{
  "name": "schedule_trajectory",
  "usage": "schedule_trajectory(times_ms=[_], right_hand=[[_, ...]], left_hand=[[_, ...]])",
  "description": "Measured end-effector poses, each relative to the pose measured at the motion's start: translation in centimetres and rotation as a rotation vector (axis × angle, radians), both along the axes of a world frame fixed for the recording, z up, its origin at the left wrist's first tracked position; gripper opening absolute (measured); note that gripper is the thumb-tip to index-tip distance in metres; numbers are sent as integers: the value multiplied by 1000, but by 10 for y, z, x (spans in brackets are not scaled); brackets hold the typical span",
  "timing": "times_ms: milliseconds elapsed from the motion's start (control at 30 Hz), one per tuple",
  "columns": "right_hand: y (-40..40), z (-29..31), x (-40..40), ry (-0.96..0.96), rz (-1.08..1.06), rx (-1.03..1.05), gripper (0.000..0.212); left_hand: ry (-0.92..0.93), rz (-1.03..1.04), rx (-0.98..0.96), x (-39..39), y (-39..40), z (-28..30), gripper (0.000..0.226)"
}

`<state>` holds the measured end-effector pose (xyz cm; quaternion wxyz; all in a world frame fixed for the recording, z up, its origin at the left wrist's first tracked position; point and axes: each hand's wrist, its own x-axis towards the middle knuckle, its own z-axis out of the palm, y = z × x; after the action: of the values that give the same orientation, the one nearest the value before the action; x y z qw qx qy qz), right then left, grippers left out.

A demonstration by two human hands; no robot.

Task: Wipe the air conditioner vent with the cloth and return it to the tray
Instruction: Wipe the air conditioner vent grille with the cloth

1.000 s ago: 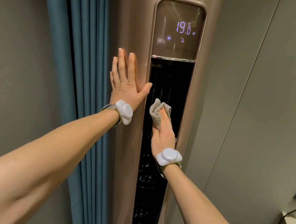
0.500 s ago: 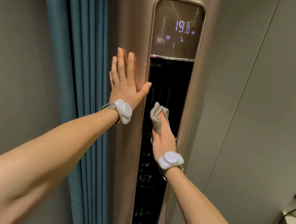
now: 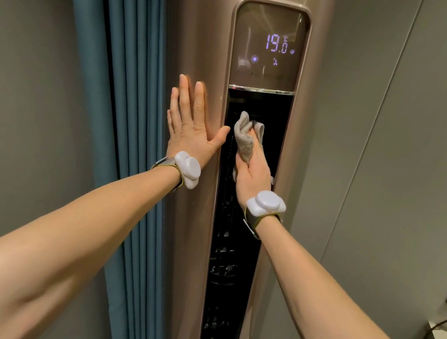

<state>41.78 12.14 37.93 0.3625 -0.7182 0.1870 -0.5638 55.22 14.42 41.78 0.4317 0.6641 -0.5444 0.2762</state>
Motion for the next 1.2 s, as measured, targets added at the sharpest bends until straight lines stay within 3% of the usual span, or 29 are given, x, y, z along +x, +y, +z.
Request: schedule_trajectory(times_ms=[133,267,400,533,700,800,1067,1200], right_hand=[[-1,-40,-6,219,-147,2,55],[2,-76,-11,297,-150,56,54],[4,-75,-9,277,-156,88,53],[3,-38,-3,179,-153,41,53],[4,-5,-3,84,-29,28,56],[1,-26,-4,188,-164,9,55],[10,-92,-18,344,-142,99,54],[20,-85,-19,151,-40,214,49]], left_hand=[[-4,-5,-5,1,-1,0,92],[-1,-5,-3,1,-1,0,92],[2,-16,-2,1,-2,0,92],[1,-17,-1,1,-1,0,92],[0,-13,5,1,0,-1,92],[0,-18,5,1,1,0,92],[2,-11,5,0,-1,-1,92],[-1,-21,9,1,0,0,92]])
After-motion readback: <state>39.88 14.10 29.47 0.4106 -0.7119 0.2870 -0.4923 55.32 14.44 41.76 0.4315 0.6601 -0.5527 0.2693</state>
